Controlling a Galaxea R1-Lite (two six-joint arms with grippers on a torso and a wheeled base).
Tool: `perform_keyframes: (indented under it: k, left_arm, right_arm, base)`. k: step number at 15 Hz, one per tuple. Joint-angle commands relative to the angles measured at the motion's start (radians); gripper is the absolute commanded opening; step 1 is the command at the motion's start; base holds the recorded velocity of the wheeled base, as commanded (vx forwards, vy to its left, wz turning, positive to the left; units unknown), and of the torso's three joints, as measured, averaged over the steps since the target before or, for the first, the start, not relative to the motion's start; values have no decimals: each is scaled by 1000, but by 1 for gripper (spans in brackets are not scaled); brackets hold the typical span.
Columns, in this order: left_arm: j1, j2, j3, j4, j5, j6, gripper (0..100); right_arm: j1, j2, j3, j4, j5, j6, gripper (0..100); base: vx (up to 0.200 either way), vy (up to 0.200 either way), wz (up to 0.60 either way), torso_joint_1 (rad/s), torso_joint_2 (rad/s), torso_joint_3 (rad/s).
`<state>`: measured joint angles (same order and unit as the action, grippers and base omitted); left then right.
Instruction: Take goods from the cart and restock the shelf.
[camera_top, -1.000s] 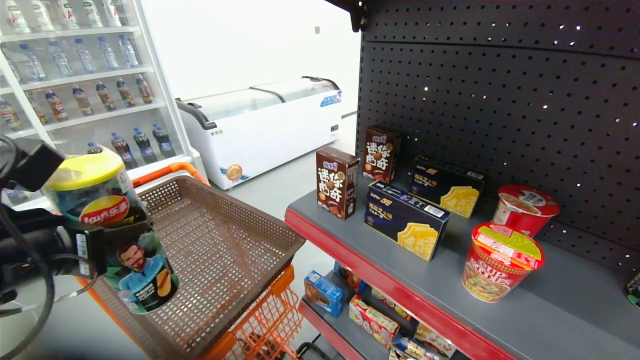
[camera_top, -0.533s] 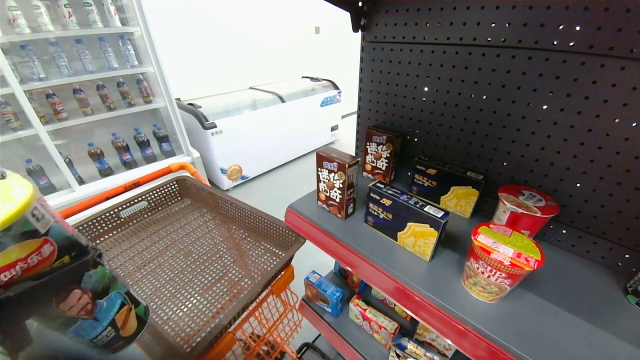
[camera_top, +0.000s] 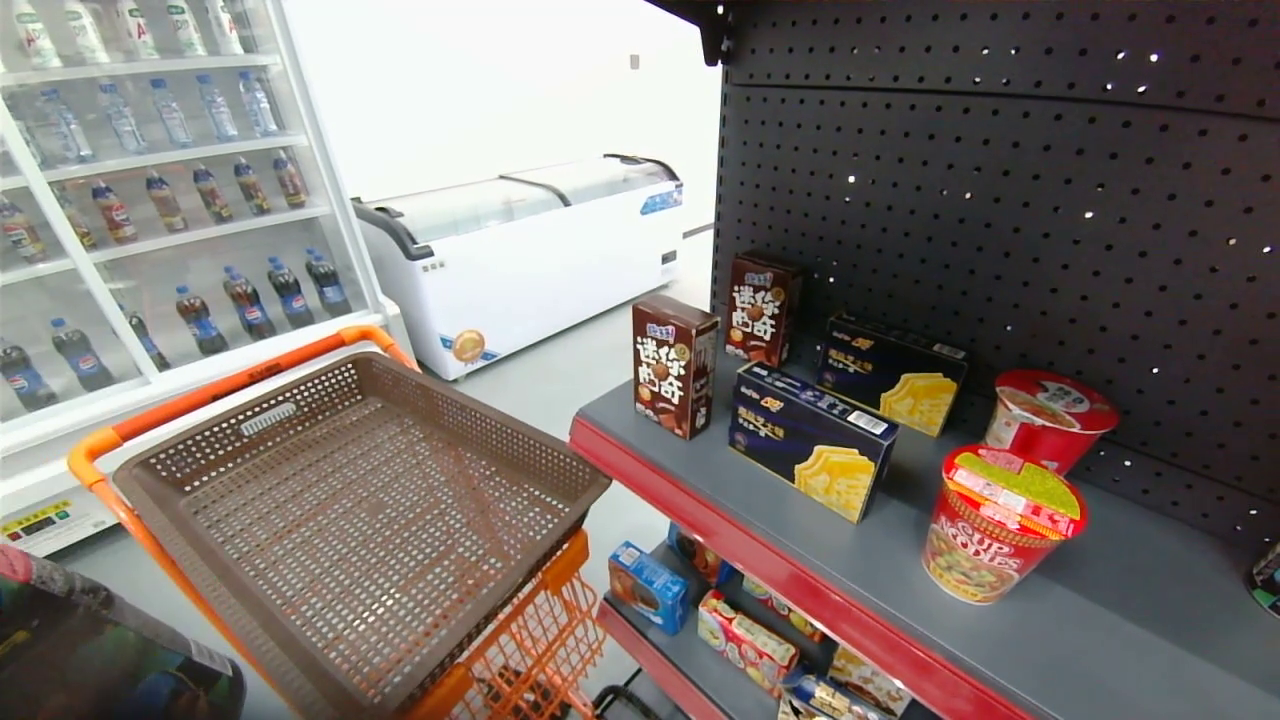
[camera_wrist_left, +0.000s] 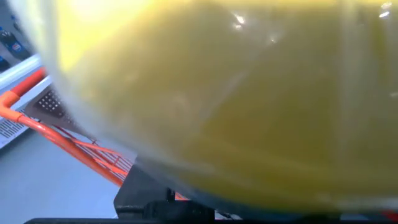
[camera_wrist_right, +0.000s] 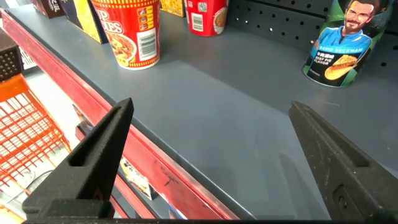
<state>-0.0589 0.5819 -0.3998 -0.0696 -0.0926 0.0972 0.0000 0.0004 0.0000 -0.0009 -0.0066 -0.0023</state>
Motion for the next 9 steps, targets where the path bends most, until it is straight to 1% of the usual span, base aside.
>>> perform_keyframes:
  k: [1,2,5,9]
  left_arm:
    - [1,-20,-2,-6,1,-4,0]
    - [1,-16,-4,-6,1,-11,0]
    - [1,-14,1,1,1,-28,0]
    - [1,-14,-1,1,-1,-33,0]
  right_arm:
    - [0,0,0,-1,0,-1,100]
    - [0,0,0,-1,0,1,100]
    - [0,0,0,-1,0,1,100]
    - [0,0,0,-1,0,1,100]
  base:
    - [0,0,0,0,0,0]
    - [0,0,0,0,0,0]
    - [0,0,-600,1,5,5]
    - [0,0,-600,2,2,5]
